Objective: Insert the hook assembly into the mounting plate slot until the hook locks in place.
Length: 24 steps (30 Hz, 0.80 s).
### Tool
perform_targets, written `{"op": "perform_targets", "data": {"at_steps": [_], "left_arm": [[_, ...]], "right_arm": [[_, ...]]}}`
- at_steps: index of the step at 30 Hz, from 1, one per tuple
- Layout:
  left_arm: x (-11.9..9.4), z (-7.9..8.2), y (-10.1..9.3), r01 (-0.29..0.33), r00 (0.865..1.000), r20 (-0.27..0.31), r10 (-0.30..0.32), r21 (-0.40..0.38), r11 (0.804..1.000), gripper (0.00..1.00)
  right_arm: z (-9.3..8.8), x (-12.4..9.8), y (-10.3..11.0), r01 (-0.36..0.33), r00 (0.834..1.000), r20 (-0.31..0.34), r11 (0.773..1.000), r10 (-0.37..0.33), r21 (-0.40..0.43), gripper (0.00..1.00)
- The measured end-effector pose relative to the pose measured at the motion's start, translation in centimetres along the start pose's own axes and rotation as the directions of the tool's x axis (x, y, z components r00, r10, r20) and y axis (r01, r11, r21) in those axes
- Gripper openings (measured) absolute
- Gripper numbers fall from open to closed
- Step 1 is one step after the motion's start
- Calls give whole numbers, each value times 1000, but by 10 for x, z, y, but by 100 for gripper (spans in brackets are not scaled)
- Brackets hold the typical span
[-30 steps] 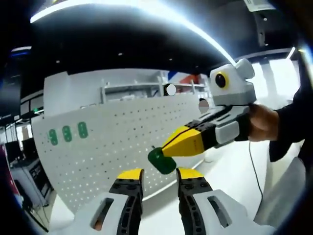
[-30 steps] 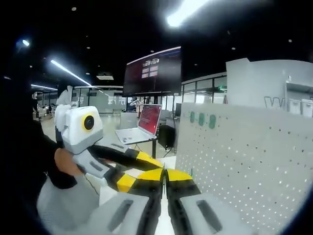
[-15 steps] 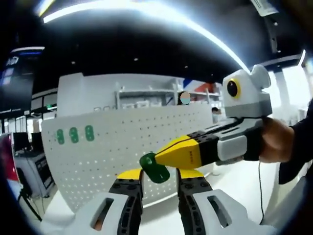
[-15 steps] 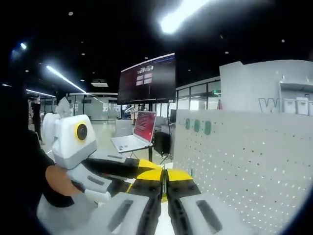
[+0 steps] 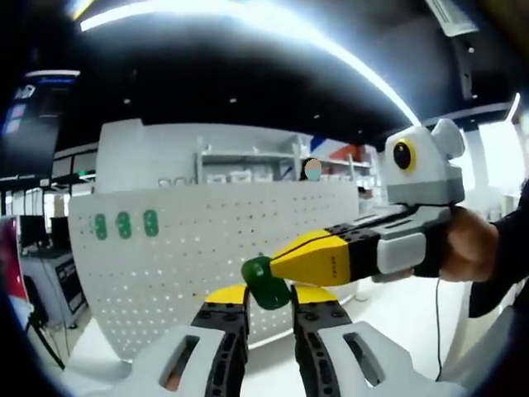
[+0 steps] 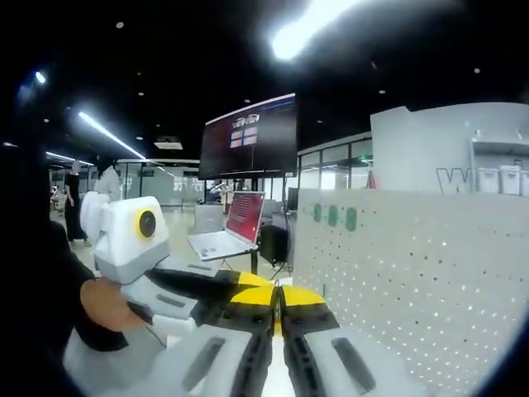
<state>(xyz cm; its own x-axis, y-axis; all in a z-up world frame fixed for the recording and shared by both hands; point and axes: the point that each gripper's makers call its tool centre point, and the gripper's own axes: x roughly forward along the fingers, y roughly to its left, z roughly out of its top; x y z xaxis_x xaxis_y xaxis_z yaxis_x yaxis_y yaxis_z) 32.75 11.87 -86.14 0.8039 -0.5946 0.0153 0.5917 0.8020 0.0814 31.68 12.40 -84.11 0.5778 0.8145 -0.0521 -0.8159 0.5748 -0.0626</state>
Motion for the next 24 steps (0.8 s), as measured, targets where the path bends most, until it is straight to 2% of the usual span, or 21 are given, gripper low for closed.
{"op": "perform_targets", "data": {"at_steps": [10, 24], "left_arm": [[0, -1, -2, 30, 1000, -7, -30, 63, 998, 17], [0, -4, -8, 101, 995, -13, -101, 27, 995, 16]], "right_arm": [[-2, -5, 1, 17, 1000, -16, 1000, -17, -22, 0], [-3, -7, 2, 1, 1000, -30, 1000, -2, -18, 3]]}}
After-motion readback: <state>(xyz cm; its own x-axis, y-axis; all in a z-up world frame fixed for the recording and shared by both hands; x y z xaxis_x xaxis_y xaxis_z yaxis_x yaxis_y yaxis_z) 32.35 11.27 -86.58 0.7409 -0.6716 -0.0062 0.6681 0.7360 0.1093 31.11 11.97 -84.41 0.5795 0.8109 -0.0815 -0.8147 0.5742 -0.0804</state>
